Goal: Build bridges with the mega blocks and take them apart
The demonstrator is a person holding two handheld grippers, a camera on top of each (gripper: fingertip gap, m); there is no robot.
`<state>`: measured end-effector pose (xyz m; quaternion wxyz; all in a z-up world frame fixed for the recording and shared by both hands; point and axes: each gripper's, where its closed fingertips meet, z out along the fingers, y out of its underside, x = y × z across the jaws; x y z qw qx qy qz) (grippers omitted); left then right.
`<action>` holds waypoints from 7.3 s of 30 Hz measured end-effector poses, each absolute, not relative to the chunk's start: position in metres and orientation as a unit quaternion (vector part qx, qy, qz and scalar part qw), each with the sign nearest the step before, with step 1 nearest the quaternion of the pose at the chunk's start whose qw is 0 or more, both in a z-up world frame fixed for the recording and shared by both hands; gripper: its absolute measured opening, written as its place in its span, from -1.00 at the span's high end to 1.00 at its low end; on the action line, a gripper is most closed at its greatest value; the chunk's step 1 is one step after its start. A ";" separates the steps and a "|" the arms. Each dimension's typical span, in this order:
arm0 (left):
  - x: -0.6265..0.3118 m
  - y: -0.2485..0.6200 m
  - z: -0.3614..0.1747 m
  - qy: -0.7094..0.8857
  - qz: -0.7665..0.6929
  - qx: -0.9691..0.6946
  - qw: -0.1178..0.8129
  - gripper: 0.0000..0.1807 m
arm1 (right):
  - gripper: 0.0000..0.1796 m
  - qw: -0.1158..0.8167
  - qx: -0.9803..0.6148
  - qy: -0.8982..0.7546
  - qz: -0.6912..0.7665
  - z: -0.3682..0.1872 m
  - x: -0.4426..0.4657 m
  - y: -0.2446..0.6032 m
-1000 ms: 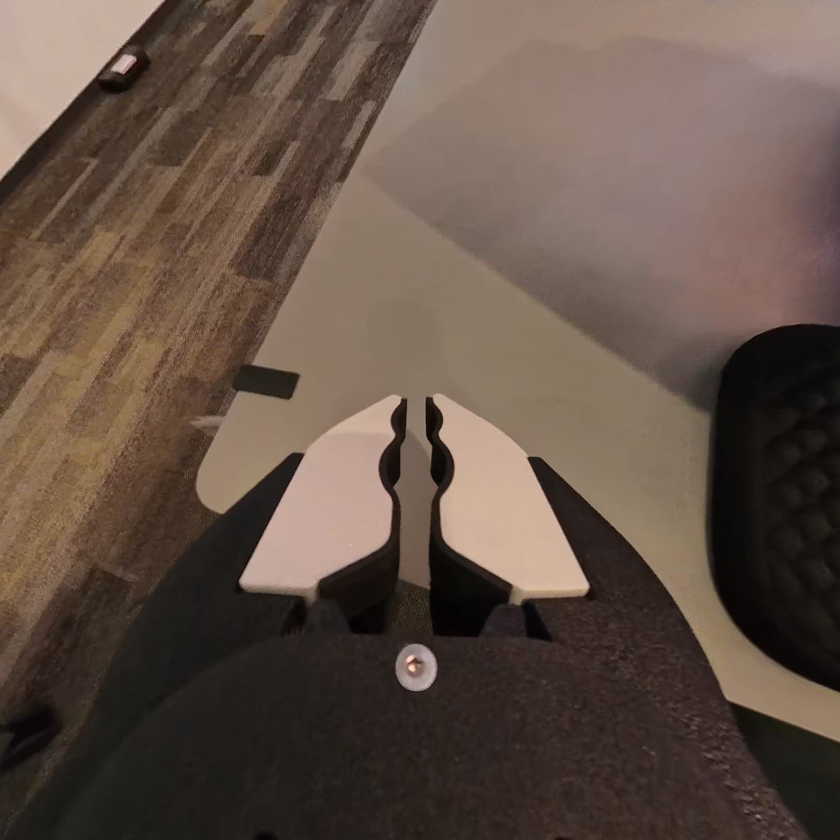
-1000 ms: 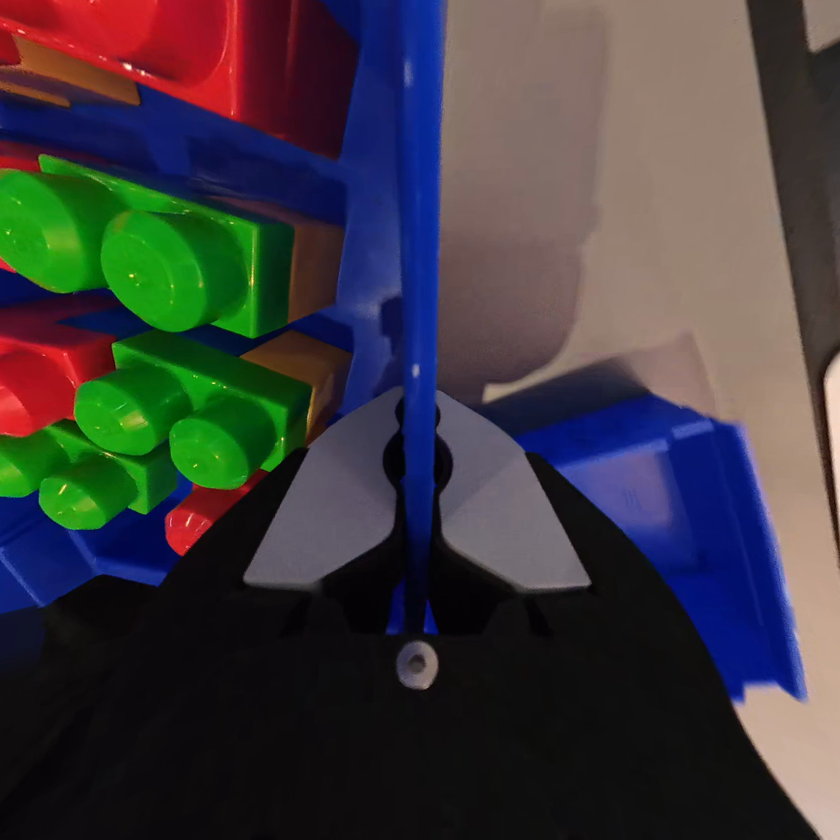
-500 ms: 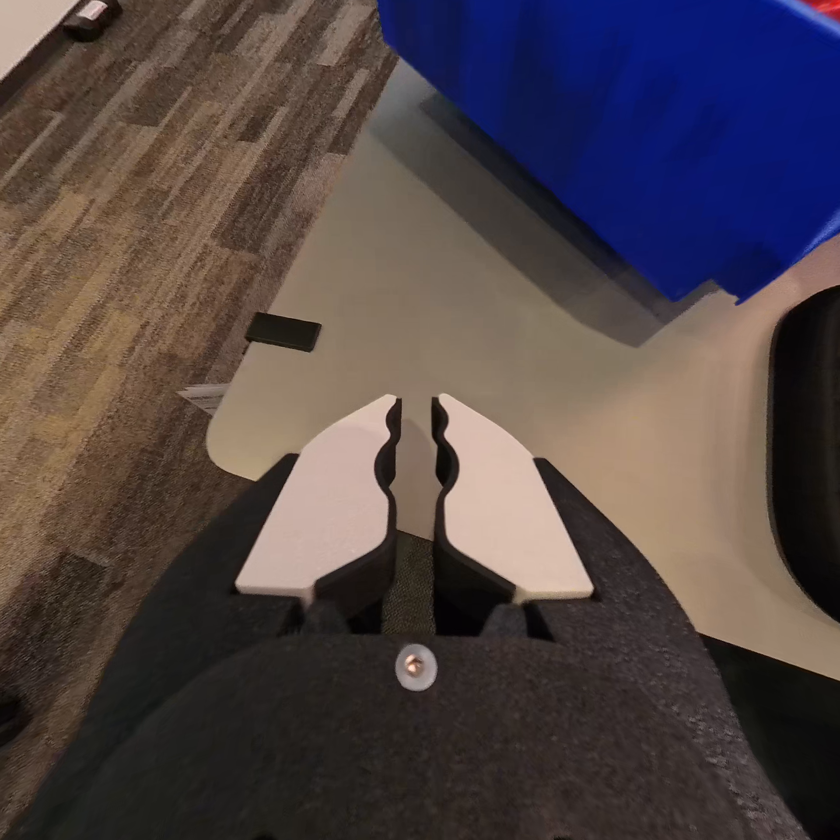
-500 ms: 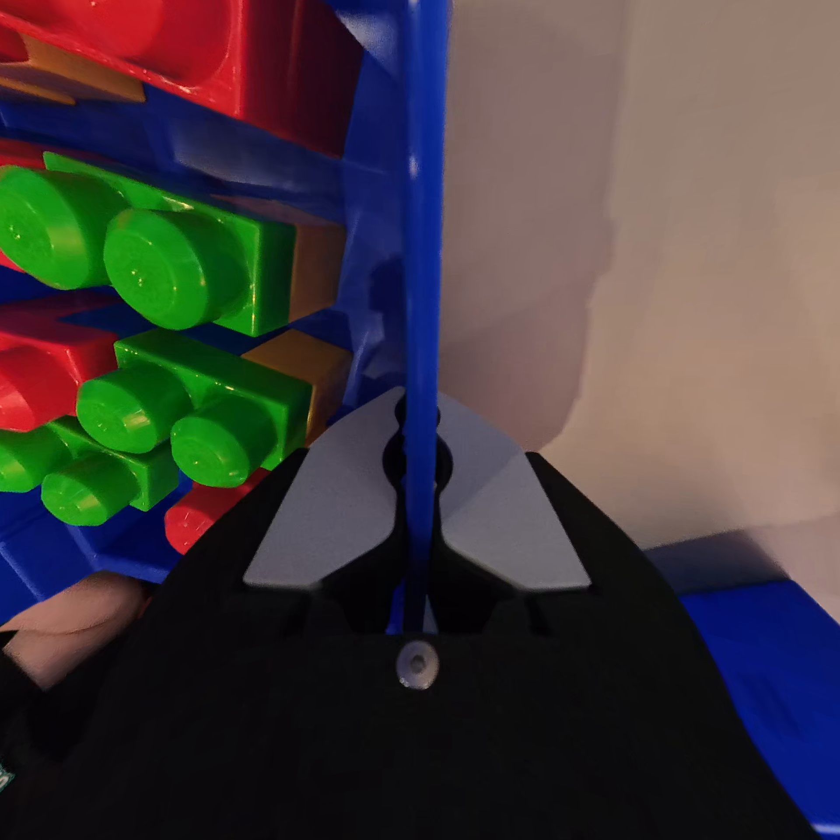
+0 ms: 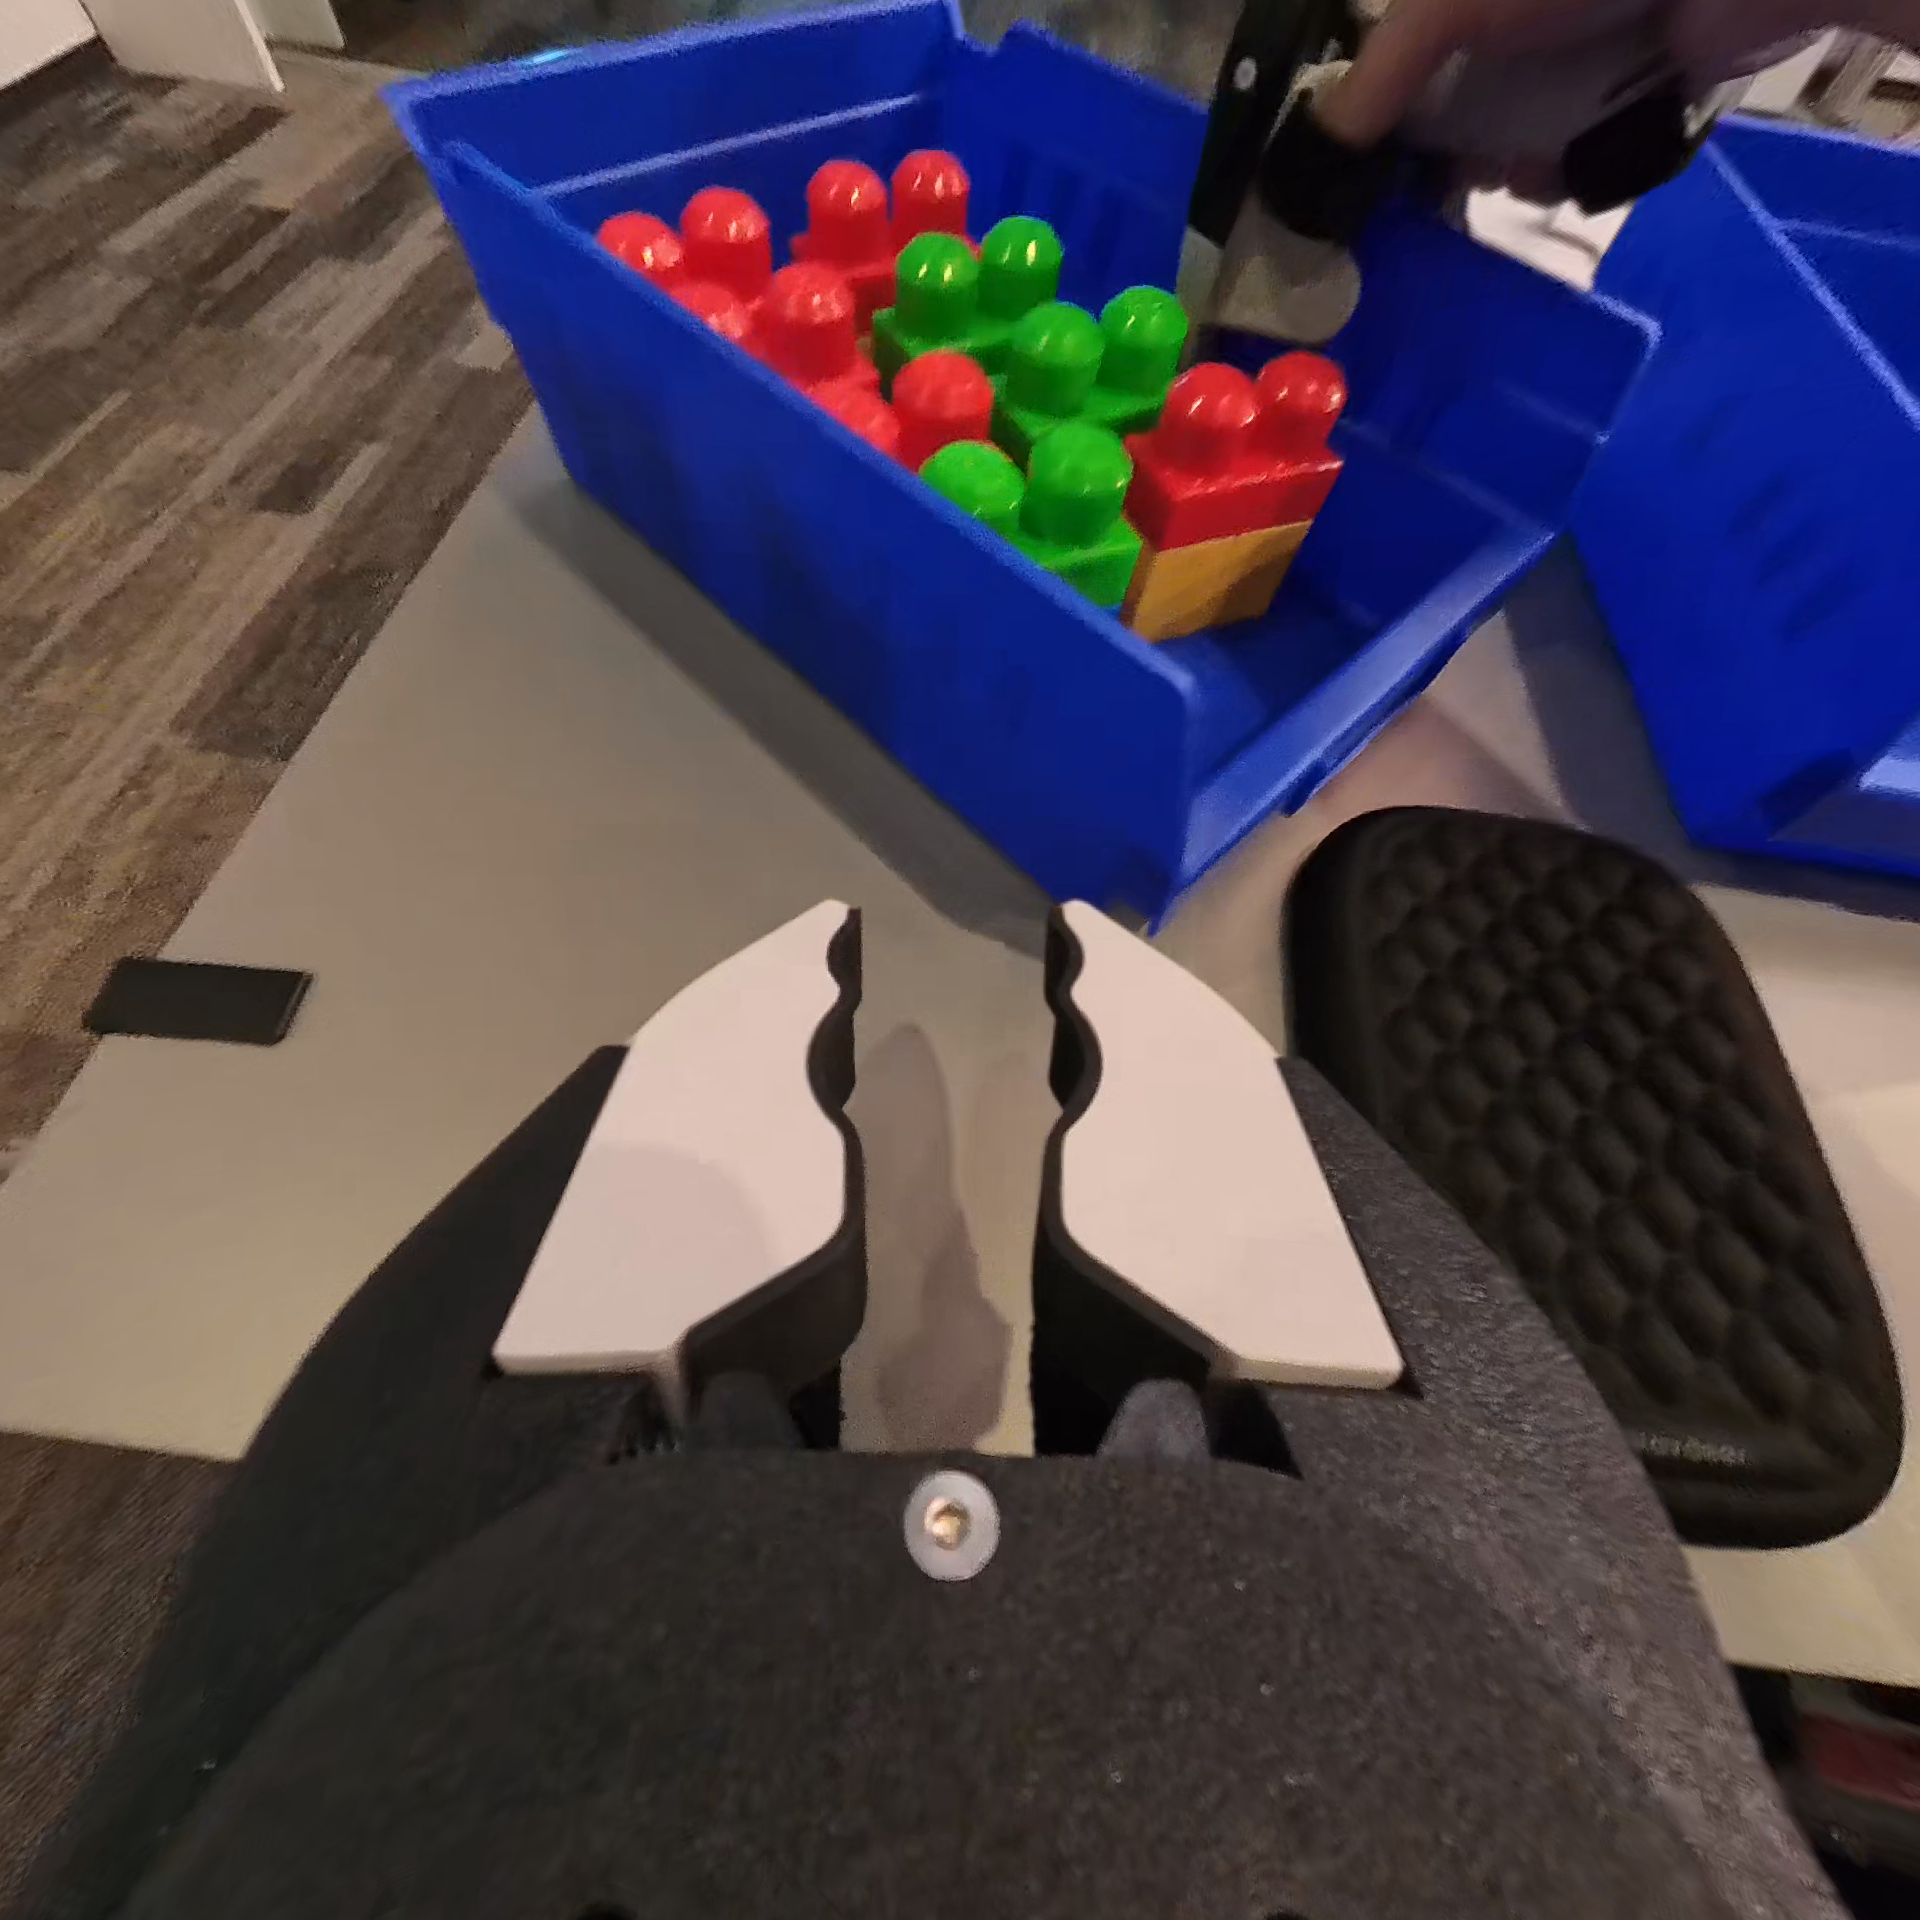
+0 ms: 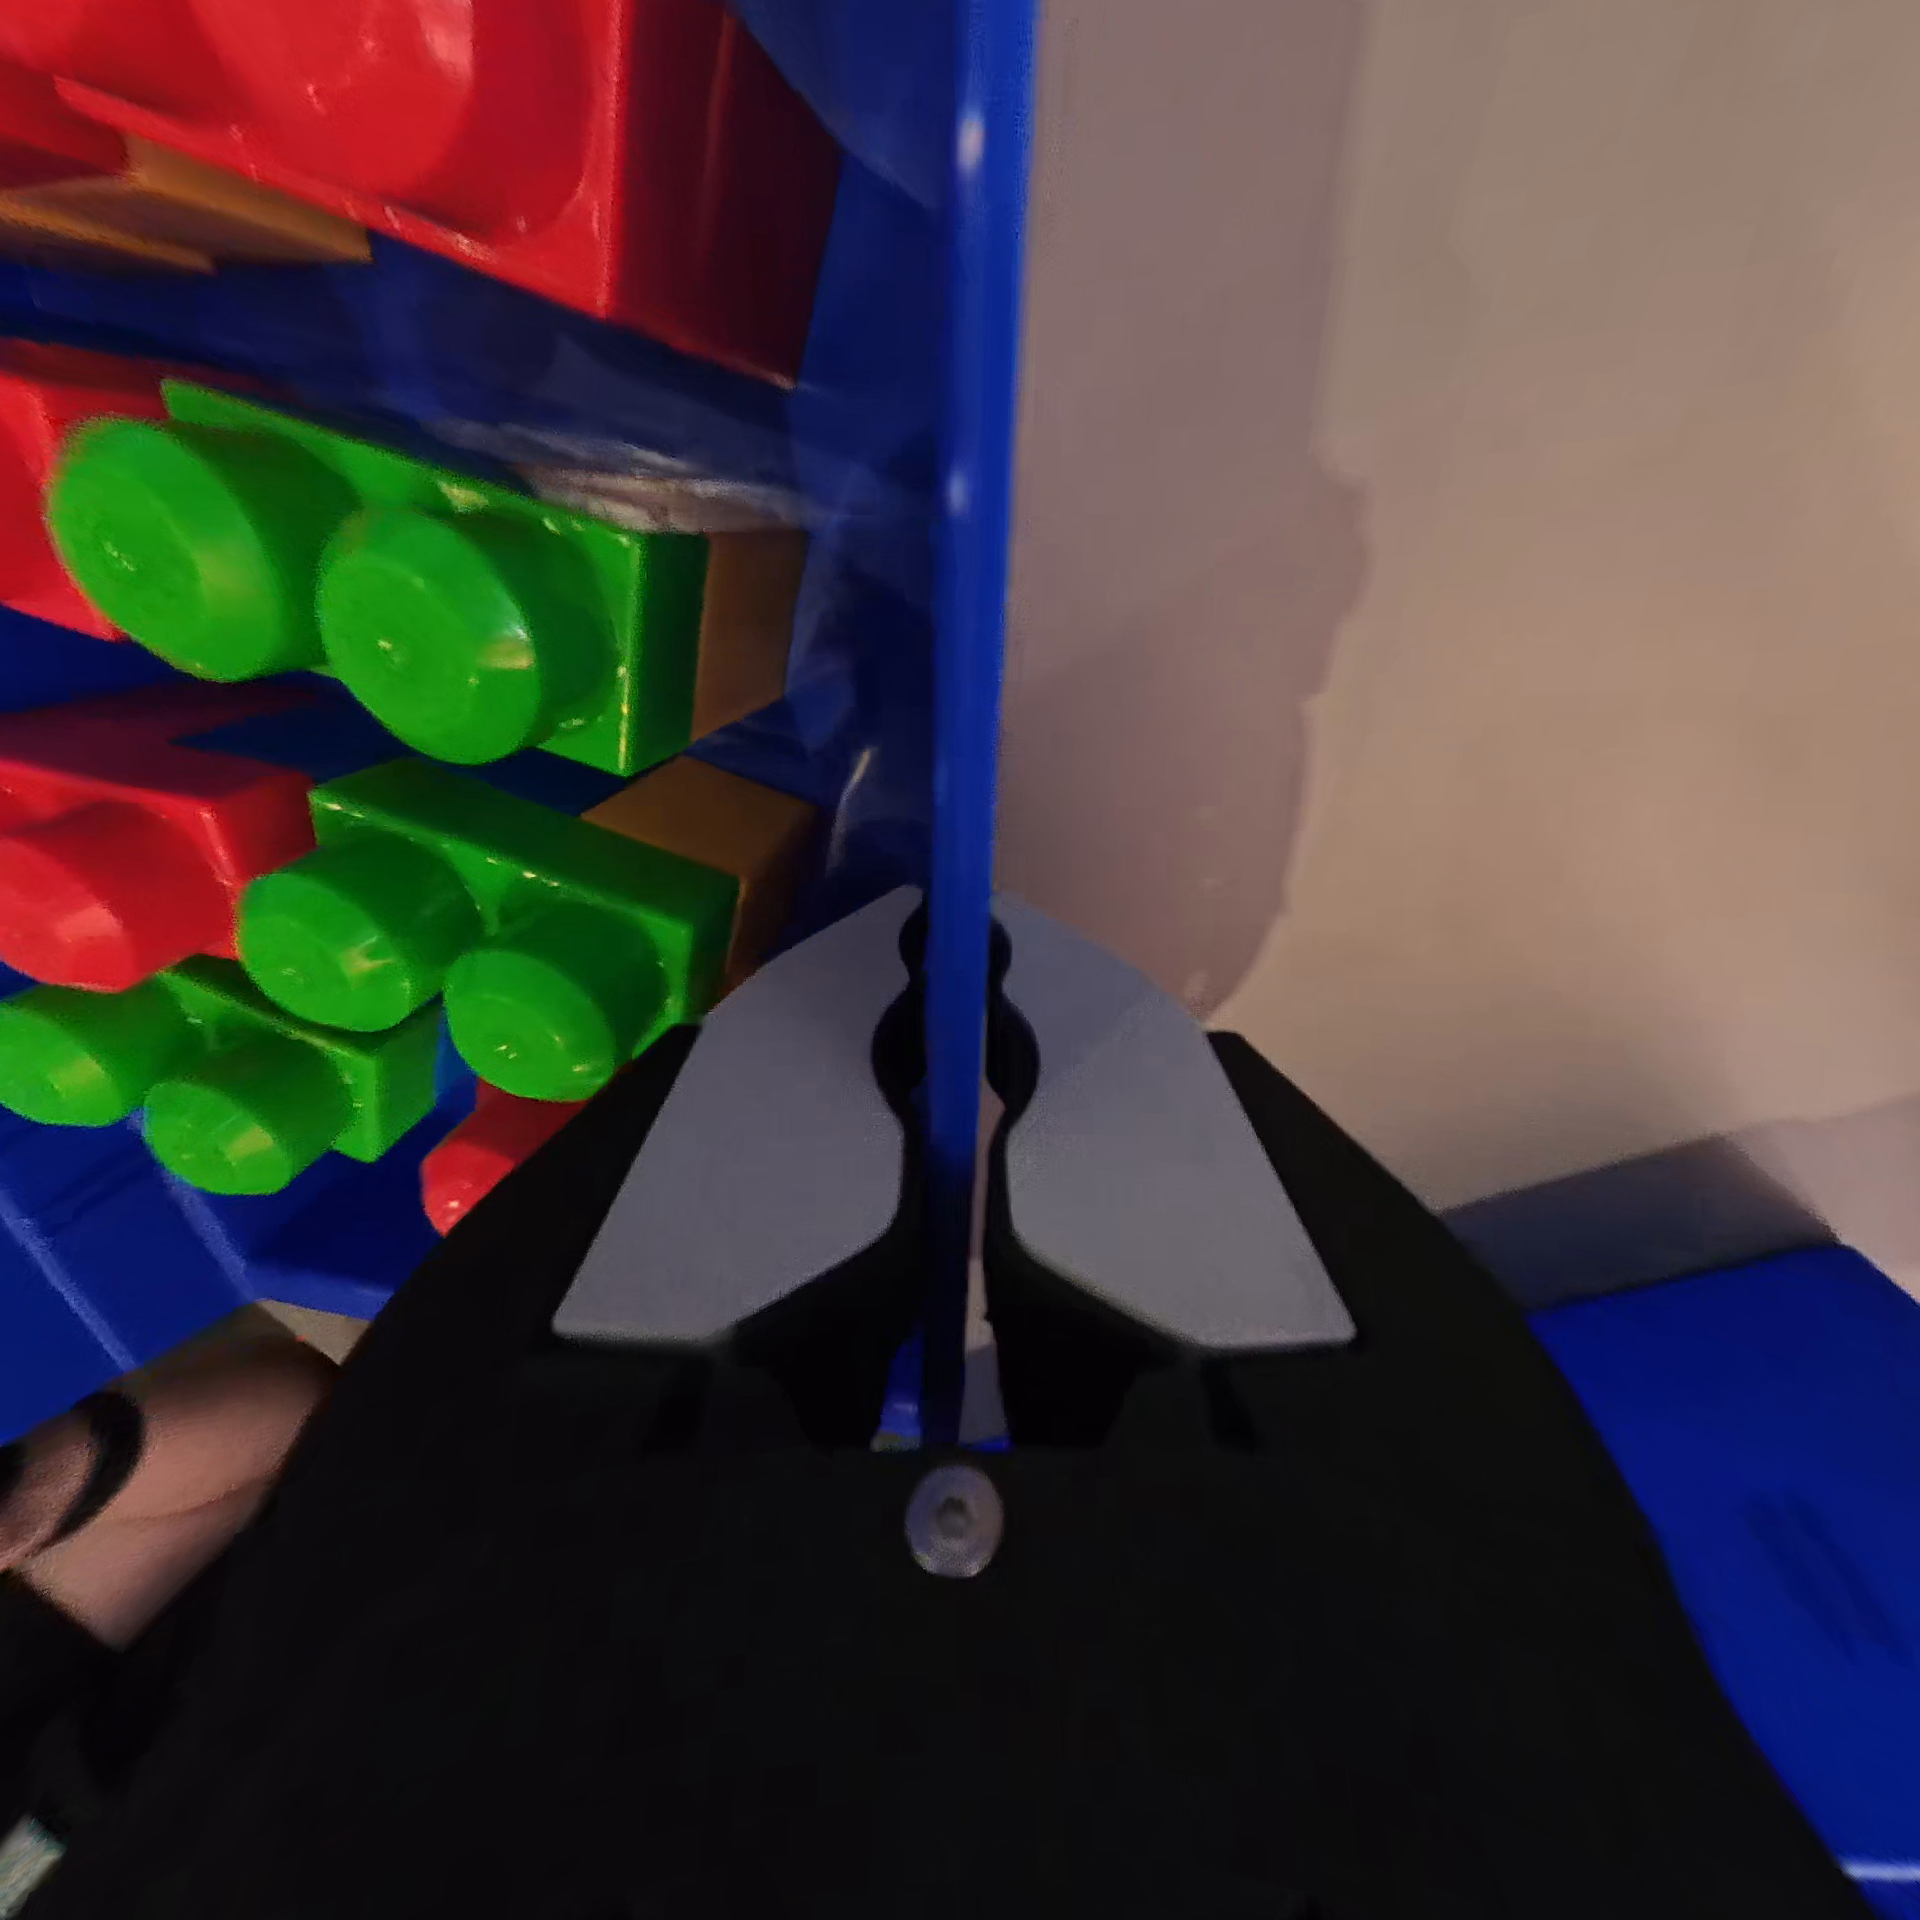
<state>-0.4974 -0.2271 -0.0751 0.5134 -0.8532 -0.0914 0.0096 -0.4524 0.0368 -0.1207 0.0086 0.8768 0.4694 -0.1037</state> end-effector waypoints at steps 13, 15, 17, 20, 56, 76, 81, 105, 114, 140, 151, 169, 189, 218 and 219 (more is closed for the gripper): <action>-0.482 -0.163 -0.081 -0.101 0.046 -0.853 0.510 0.38 | 0.67 -0.174 0.820 0.492 -0.238 0.001 -0.414 0.051; -0.486 -0.156 -0.090 -0.097 0.057 -0.858 0.500 0.44 | 0.68 -0.179 0.804 0.505 -0.257 0.015 -0.390 0.038; -0.485 -0.150 -0.093 -0.096 0.025 -0.857 0.506 0.47 | 0.68 -0.186 0.793 0.523 -0.251 0.024 -0.358 0.025; -0.501 -0.151 -0.093 -0.096 0.032 -0.859 0.501 0.56 | 0.71 -0.216 0.781 0.537 -0.234 0.036 -0.305 0.013; -0.642 -0.115 -0.079 -0.104 -0.073 -0.972 0.198 0.90 | 0.75 -0.223 0.813 0.419 -0.336 0.023 -0.053 -0.086; -0.671 -0.100 -0.104 0.116 0.051 -0.990 0.066 0.76 | 0.76 -0.238 0.817 0.413 -0.324 0.016 -0.042 -0.096; -0.681 -0.090 -0.104 0.136 0.057 -0.986 0.074 0.75 | 0.76 -0.233 0.827 0.407 -0.312 0.012 -0.036 -0.095; -0.686 -0.077 -0.080 0.024 -0.080 -0.955 0.285 0.42 | 0.67 -0.420 0.831 0.244 -0.273 -0.003 -0.038 0.018; -0.692 -0.102 -0.047 0.025 -0.059 -0.946 0.317 0.47 | 0.26 -0.184 0.938 0.218 -0.196 -0.087 -0.090 0.028; -0.601 -0.140 0.019 0.136 -0.003 -0.911 0.390 0.61 | 0.94 -0.057 0.983 0.146 -0.092 -0.130 0.066 0.064; -0.595 -0.172 0.067 0.057 -0.055 -0.881 0.467 0.66 | 0.94 -0.066 0.993 0.044 -0.084 -0.133 0.316 0.032; -0.548 -0.161 0.084 0.039 -0.071 -0.871 0.484 0.68 | 0.94 -0.066 0.993 0.037 -0.090 -0.135 0.442 0.004; -0.475 -0.161 0.118 0.181 -0.059 -0.789 0.584 0.34 | 0.88 -0.267 0.959 0.060 -0.071 -0.023 0.443 0.005; -0.395 -0.135 0.089 0.263 -0.160 -0.729 0.611 0.71 | 0.94 -0.655 0.544 0.378 -0.365 0.161 0.040 -0.017; -0.397 -0.130 0.080 0.276 -0.145 -0.743 0.591 0.74 | 0.93 -0.648 0.540 0.389 -0.371 0.157 0.019 -0.015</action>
